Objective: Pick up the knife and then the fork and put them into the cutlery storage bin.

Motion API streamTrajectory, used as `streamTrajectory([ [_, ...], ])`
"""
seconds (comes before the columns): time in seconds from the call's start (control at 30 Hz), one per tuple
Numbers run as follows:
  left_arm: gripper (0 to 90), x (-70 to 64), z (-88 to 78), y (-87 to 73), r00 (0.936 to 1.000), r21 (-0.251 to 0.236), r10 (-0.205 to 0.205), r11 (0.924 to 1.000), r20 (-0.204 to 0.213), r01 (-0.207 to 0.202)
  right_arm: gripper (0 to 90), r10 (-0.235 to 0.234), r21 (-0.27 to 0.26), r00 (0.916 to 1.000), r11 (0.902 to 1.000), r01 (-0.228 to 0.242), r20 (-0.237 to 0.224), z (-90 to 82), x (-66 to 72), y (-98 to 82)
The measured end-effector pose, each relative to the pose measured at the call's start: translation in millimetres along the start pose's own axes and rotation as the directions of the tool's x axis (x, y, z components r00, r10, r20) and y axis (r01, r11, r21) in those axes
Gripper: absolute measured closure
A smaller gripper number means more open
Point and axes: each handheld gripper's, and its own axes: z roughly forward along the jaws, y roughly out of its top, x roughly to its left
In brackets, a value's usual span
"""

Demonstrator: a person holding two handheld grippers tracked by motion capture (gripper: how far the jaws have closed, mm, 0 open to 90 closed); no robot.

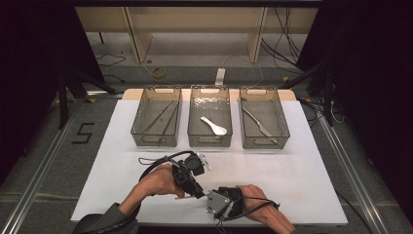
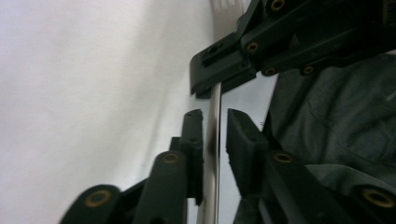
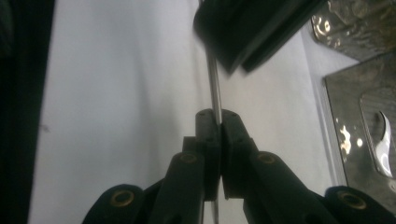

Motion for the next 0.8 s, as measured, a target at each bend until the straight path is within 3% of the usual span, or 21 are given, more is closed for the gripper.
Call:
streamTrajectory([
  [0.13, 65.8, 6.6, -10.4, -7.5, 0.9996, -0.058, -0.026, 0.998, -0.013, 0.025, 88.2, 0.017, 0.016, 0.9995, 0.9997, -0.017, 0.027, -1.0, -6.4, -7.1],
  [0.23, 63.0, 9.9, -17.6, -12.2, 0.9985, -0.111, -0.05, 0.9928, -0.022, 0.047, 88.1, 0.072, 0.013, 0.9966, 0.9973, -0.072, 0.04, -2.7, -11.5, -11.3],
  [0.37, 48.8, 15.8, -24.3, -17.9, 0.9932, -0.165, -0.078, 0.9843, -0.087, 0.063, 88.1, 0.102, 0.025, 0.9928, 0.9943, -0.104, 0.062, -5.4, -18.9, -19.0],
  [0.47, 39.5, 19.3, -28.4, -21.9, 0.9867, -0.224, -0.108, 0.9714, -0.121, 0.079, 88.1, 0.122, 0.034, 0.9903, 0.9916, -0.125, 0.066, -7.8, -24.3, -24.7],
  [0.57, 32.0, 22.7, -33.8, -26.6, 0.9781, -0.29, -0.141, 0.9527, -0.154, 0.092, 88.1, 0.152, 0.049, 0.9847, 0.9864, -0.157, 0.084, -8.0, -29.4, -30.9],
  [0.73, 25.3, 26.2, -39.0, -36.2, 0.9636, -0.377, -0.163, 0.9231, -0.212, 0.074, 88.1, 0.178, 0.054, 0.9782, 0.9812, -0.185, 0.106, -11.0, -36.2, -40.0],
  [0.8, 23.9, 26.5, -39.3, -40.1, 0.9569, -0.413, -0.179, 0.9078, -0.229, 0.072, 88.0, 0.193, 0.061, 0.9744, 0.9778, -0.201, 0.116, -12.4, -38.8, -43.1],
])
